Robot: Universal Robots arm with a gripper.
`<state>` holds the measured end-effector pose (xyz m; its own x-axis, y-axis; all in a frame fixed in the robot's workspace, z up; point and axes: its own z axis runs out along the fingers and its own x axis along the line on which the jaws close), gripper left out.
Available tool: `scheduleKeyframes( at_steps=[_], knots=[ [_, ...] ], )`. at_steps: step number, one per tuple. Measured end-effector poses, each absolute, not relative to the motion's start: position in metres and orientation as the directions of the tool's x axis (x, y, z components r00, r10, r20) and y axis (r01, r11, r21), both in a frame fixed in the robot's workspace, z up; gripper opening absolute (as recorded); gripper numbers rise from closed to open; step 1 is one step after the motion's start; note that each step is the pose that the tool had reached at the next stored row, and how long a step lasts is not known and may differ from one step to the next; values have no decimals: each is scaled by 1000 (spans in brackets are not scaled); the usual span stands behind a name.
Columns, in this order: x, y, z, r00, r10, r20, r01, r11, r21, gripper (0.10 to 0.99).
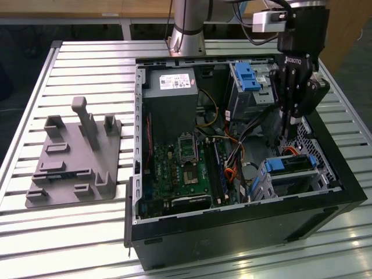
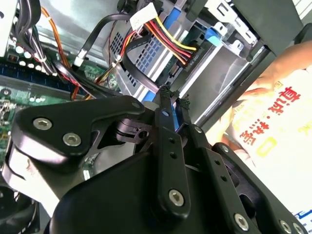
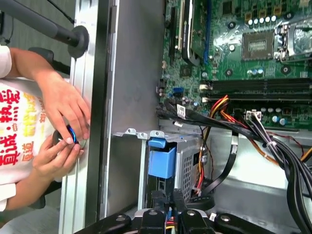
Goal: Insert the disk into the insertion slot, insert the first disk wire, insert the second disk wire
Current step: 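Insert the second disk wire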
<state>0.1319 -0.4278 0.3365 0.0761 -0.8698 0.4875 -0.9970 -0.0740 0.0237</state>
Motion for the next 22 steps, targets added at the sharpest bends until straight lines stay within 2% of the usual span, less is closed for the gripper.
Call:
scheduleKeyframes(
  at_steps=[4, 16, 22],
  knots=[
    [140, -428, 337, 95, -869, 485, -995, -74, 64, 196],
    [143, -428, 335, 30, -881, 471, -998, 0, 64, 196],
    [153, -431, 335, 28, -890, 455, -998, 2, 65, 196]
  ],
)
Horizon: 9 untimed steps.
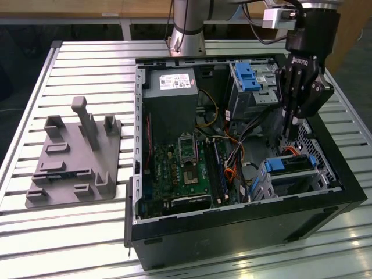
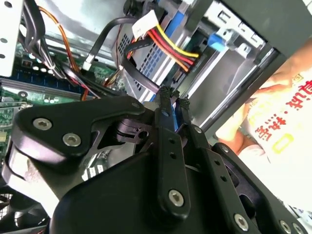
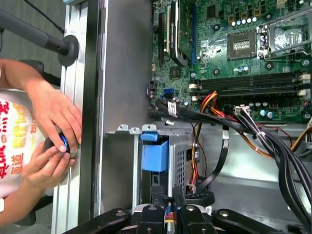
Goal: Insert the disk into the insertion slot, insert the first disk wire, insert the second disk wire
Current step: 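Insert the second disk wire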
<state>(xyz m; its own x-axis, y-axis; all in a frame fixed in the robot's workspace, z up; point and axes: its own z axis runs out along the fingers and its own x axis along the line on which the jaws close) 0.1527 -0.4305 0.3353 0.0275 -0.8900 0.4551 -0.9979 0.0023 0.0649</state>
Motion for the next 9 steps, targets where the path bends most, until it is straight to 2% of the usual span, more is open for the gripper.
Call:
scheduleKeyframes(
  at_steps=[9],
  knots=[
    [157, -435, 335, 20, -913, 407, -998, 7, 65, 196]
  ],
)
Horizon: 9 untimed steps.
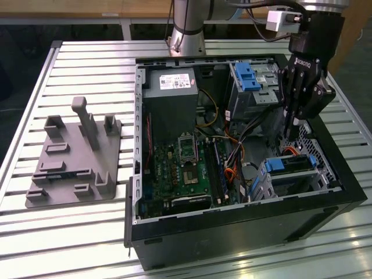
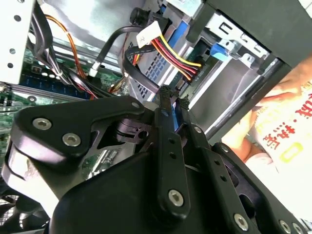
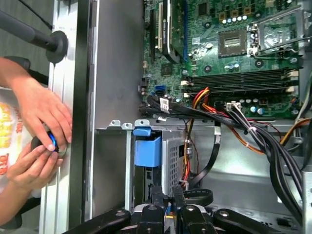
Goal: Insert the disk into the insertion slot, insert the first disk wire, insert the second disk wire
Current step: 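Insert the second disk wire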
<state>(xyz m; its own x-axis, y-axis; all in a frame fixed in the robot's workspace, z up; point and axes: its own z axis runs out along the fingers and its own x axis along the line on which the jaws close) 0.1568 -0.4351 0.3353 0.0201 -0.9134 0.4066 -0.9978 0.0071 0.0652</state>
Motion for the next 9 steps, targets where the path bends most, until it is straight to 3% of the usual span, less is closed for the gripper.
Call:
scheduleKeyframes(
  at_steps=[9],
  knots=[
    [157, -441, 335, 1, -923, 386, -997, 27, 66, 196]
  ],
)
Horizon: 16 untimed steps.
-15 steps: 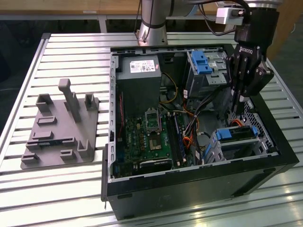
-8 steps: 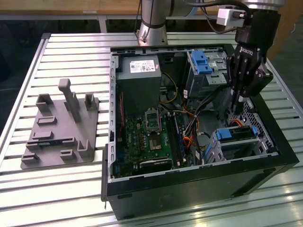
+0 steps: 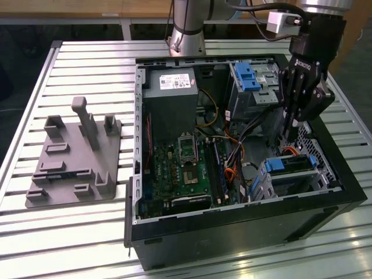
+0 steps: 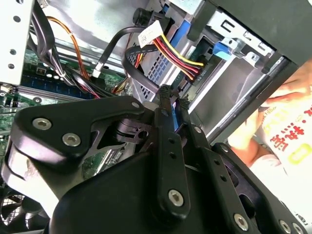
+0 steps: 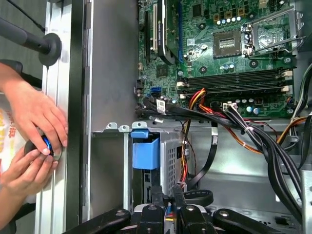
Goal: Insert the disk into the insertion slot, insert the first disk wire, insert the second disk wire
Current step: 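Insert the second disk wire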
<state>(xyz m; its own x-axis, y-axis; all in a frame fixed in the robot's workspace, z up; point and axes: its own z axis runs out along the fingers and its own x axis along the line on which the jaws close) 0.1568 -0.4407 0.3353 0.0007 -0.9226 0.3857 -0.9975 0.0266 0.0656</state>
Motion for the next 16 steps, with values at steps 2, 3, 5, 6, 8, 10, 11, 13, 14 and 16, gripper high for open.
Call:
scheduleKeyframes(
  at_steps=[2, 3, 5, 6, 8, 10, 11, 13, 14, 16],
  knots=[
    [157, -443, 335, -2, -924, 382, -997, 29, 66, 196],
    [157, -444, 335, -3, -925, 380, -997, 30, 66, 196],
    [157, -446, 335, -5, -927, 375, -997, 32, 66, 196],
    [157, -448, 335, -5, -929, 371, -997, 32, 66, 196],
    [157, -450, 335, -5, -933, 361, -997, 31, 66, 196],
    [157, -453, 335, -5, -938, 346, -997, 30, 67, 196],
    [157, -455, 335, -5, -941, 338, -997, 30, 67, 196],
    [157, -458, 335, -5, -947, 320, -997, 28, 68, 196],
    [157, -459, 335, -5, -951, 308, -997, 28, 68, 196],
    [157, -461, 335, -5, -960, 278, -997, 25, 69, 196]
  ],
)
